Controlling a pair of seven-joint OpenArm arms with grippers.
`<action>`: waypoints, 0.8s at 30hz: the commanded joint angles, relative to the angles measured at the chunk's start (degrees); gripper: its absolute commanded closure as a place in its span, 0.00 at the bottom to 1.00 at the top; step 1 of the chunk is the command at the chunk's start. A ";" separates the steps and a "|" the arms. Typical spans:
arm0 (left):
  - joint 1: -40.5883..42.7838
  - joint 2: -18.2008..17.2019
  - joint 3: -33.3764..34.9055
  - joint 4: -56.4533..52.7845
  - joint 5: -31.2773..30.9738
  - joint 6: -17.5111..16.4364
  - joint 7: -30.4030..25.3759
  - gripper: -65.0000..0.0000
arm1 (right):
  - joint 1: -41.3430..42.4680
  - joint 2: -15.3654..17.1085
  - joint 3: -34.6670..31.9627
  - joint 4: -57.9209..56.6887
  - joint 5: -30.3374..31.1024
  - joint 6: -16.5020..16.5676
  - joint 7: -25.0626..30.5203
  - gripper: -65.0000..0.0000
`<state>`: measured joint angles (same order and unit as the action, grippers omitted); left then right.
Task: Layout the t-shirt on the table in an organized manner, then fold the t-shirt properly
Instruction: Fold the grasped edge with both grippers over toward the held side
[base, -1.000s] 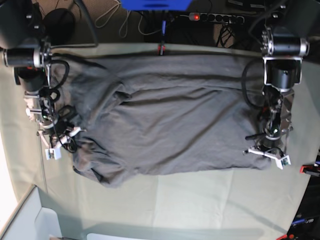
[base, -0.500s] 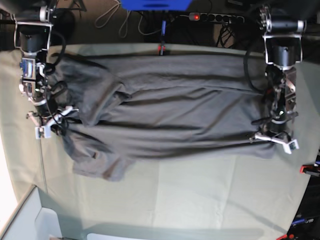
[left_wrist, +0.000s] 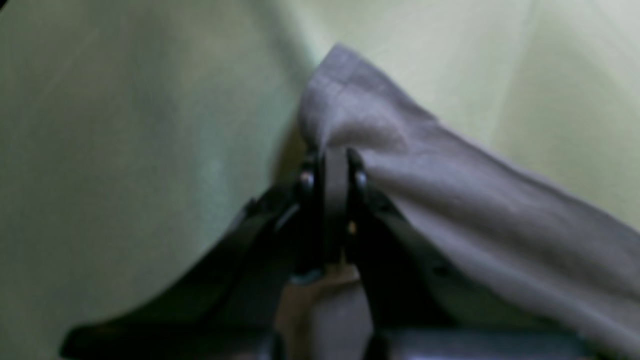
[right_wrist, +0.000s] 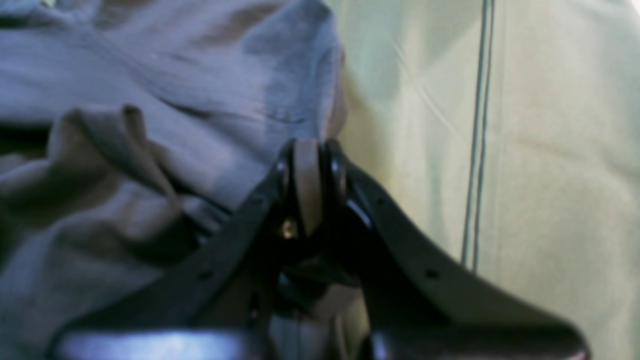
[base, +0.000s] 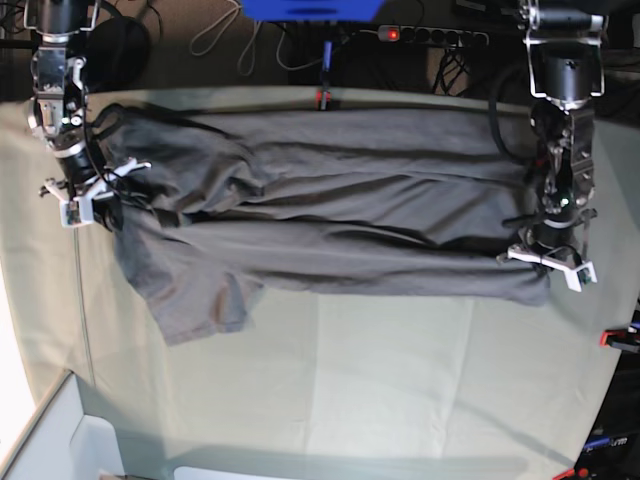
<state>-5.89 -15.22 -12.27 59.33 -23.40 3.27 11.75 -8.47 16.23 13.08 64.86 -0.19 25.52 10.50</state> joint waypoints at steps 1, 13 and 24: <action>0.04 -0.82 -0.25 1.37 0.06 0.12 -1.33 1.00 | -0.19 1.05 0.50 1.47 0.49 0.02 1.32 1.00; 3.30 -1.35 -0.25 2.43 0.06 0.12 -1.24 0.96 | -3.53 1.13 0.41 3.75 0.49 0.02 1.23 1.00; 6.20 -1.52 -0.34 9.99 0.06 0.47 -1.33 0.48 | -5.11 1.31 3.75 7.27 0.49 0.02 1.32 0.57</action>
<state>1.37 -15.88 -12.29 68.27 -23.35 3.88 12.03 -14.11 16.21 16.32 71.05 -0.62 25.61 10.11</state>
